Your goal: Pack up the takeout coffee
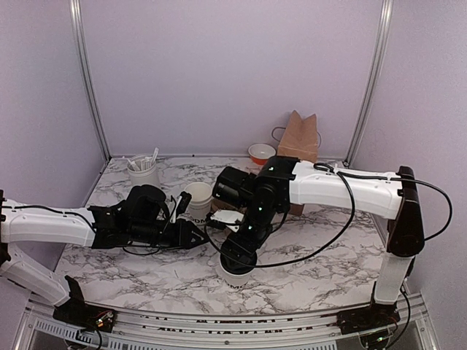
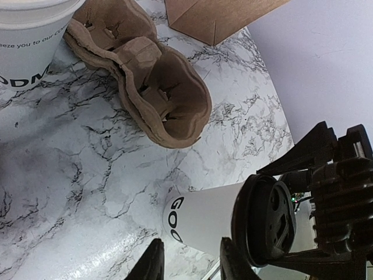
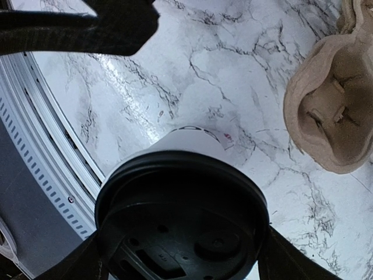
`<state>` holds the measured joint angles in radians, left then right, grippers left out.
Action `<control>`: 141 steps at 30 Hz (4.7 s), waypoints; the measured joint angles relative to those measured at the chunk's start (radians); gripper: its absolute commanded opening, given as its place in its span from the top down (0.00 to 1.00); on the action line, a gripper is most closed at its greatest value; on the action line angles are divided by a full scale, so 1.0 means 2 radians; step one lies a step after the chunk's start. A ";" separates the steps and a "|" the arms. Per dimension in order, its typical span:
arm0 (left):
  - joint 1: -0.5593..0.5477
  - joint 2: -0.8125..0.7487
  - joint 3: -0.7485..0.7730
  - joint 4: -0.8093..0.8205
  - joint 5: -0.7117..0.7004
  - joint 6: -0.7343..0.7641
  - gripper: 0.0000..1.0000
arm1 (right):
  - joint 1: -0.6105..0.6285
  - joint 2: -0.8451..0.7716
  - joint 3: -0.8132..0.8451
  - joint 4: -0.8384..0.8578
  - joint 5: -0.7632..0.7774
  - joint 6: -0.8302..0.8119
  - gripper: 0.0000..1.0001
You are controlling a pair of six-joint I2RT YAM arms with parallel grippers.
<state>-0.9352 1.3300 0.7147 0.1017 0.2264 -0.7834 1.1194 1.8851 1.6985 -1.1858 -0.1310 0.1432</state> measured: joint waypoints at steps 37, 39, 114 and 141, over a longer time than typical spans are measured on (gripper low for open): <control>-0.005 0.000 0.000 0.013 0.000 -0.002 0.66 | 0.013 0.000 0.010 -0.010 0.020 0.007 0.18; -0.005 0.000 0.000 0.013 0.000 -0.002 0.66 | 0.013 0.001 0.010 -0.010 0.019 0.007 0.18; -0.020 0.014 0.000 0.014 0.006 0.003 0.60 | 0.013 0.009 0.008 -0.013 0.050 0.022 0.14; -0.037 0.031 0.013 0.014 0.010 0.003 0.59 | 0.013 0.009 0.011 -0.016 0.059 0.034 0.09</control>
<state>-1.0100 1.3911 0.7399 0.1307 0.2459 -0.7773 1.1454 1.9038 1.7214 -1.2175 -0.0124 0.2104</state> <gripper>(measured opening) 0.408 0.907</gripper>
